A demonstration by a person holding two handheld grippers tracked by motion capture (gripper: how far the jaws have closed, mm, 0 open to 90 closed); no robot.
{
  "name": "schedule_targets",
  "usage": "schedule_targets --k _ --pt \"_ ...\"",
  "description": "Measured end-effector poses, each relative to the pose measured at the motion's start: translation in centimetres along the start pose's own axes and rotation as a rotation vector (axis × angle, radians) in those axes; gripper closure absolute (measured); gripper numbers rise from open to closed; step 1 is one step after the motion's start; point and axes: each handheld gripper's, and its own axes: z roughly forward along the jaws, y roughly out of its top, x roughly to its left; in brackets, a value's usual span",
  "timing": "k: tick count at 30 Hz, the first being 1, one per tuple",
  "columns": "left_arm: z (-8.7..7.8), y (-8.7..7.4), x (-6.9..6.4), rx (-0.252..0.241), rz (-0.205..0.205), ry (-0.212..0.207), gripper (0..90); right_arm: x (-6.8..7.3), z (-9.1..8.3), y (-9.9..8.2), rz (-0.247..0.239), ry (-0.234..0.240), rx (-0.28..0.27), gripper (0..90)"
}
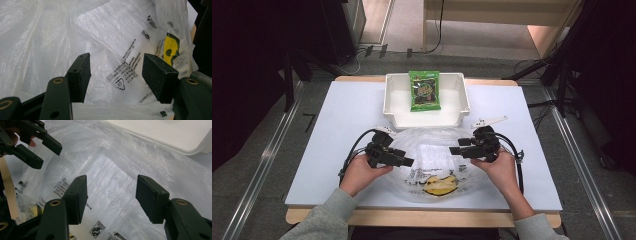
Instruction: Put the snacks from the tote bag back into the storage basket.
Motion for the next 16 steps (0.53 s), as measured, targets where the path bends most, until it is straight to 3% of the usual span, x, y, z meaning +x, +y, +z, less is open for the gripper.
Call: schedule_targets --k 16 --pt "-0.23 0.01 0.10 -0.004 -0.002 0.002 40.5 -0.10 0.27 -0.07 0.005 0.006 0.013 43.5"
